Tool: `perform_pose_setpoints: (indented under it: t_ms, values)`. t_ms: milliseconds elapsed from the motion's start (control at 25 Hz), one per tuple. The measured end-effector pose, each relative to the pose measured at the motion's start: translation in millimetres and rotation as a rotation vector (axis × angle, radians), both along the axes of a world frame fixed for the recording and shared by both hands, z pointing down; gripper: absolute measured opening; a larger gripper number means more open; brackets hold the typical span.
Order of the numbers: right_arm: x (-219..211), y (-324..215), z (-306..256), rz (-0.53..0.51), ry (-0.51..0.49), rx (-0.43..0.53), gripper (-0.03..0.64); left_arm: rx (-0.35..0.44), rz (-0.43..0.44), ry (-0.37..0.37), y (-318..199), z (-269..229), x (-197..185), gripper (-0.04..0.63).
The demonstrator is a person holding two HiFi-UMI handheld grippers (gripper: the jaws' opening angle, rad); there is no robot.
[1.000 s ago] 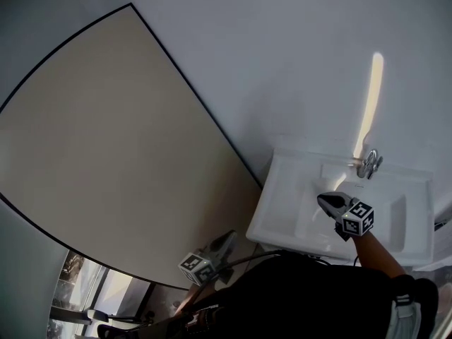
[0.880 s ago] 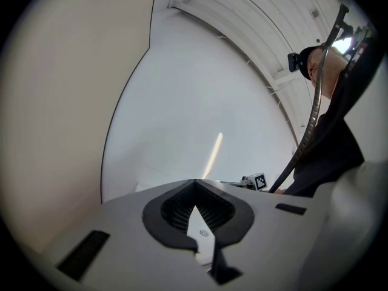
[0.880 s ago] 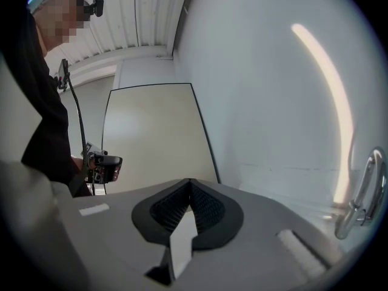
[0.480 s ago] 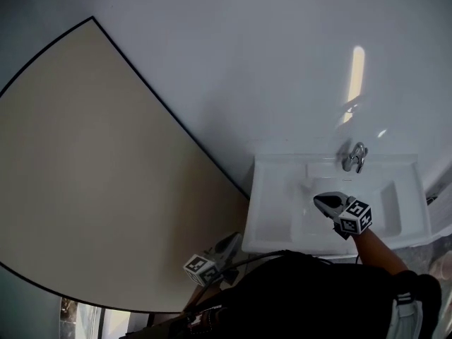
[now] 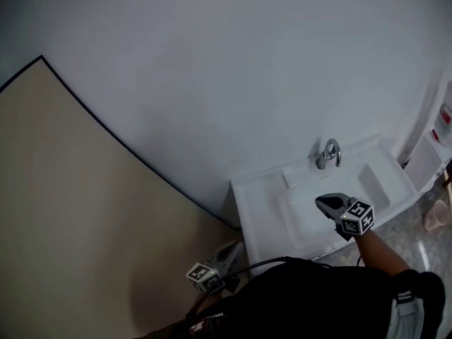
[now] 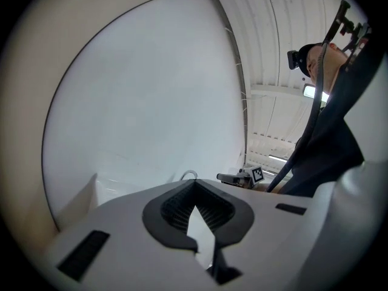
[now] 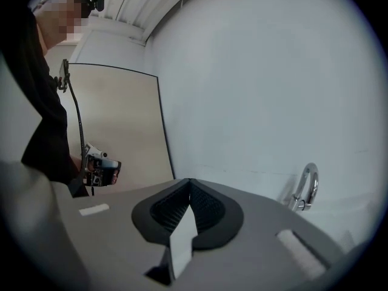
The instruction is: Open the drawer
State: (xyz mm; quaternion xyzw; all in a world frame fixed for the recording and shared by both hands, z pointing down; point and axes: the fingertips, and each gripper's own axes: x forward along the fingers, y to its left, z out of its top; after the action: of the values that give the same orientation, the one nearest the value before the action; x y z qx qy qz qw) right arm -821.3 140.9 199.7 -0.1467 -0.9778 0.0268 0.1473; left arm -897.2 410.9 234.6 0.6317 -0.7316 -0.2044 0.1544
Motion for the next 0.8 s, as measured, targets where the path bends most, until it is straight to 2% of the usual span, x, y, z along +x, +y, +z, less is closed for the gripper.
perform_pose_setpoints:
  t_ms: [80, 200, 440, 640, 800]
  values:
    - [3.2, 0.6, 4.1, 0.042, 0.013, 0.005, 0.002, -0.005, 0.035, 0.026, 0.0, 8.6, -6.2, 0.0]
    - [12.0, -3.7, 7.4, 0.1, 0.027, 0.003, 0.003, 0.001, 0.085, 0.021, -5.3, 26.0, -12.4, 0.0]
    - [44.6, -34.3, 1.1, 0.187, 0.016, 0.026, 0.002, 0.012, 0.191, 0.032, -46.7, 18.5, 4.1, 0.0]
    - [102.5, -78.2, 3.5, 0.274, -0.012, 0.002, 0.002, -0.004, 0.273, 0.002, -91.8, 24.5, 42.6, 0.0]
    - [159.5, -122.4, 6.7, 0.322, -0.007, -0.005, 0.002, -0.002, 0.305, -0.003, -148.8, -12.0, 92.3, 0.0]
